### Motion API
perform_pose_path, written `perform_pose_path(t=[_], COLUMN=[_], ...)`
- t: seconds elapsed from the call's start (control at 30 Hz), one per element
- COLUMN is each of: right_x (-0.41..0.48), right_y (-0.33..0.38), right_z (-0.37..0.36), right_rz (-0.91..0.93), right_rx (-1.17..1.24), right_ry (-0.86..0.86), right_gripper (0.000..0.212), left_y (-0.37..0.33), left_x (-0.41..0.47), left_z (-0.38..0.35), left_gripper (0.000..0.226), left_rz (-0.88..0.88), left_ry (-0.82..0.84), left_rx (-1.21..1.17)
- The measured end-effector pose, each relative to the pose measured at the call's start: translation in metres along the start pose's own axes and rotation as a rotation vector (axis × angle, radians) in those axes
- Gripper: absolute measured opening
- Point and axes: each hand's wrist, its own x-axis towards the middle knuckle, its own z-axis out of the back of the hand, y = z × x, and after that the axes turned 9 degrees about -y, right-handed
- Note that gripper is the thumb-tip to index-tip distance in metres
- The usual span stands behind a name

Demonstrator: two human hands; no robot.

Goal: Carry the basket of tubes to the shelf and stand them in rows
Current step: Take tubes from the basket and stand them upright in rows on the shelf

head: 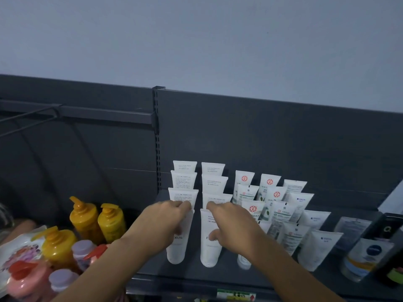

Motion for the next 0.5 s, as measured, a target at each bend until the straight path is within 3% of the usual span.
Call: perform_pose_path(t=[0.27,0.5], right_x=[-0.002,-0.016], right_y=[0.000,-0.019], right_z=[0.008,0.039], right_rz=[0.048,0.039], right_rx=[-0.009,0.043], right_ry=[0.003,-0.083], right_gripper=[0.040,0.072], left_y=[0.004,-0.009], left_x=[0.003,0.006], left_z=[0.005,0.028], left_gripper=[0.042,0.063], left_rz=[-0.003,0.040], left_ry=[-0.003,-0.059], left_rx=[-0.028,-0.148])
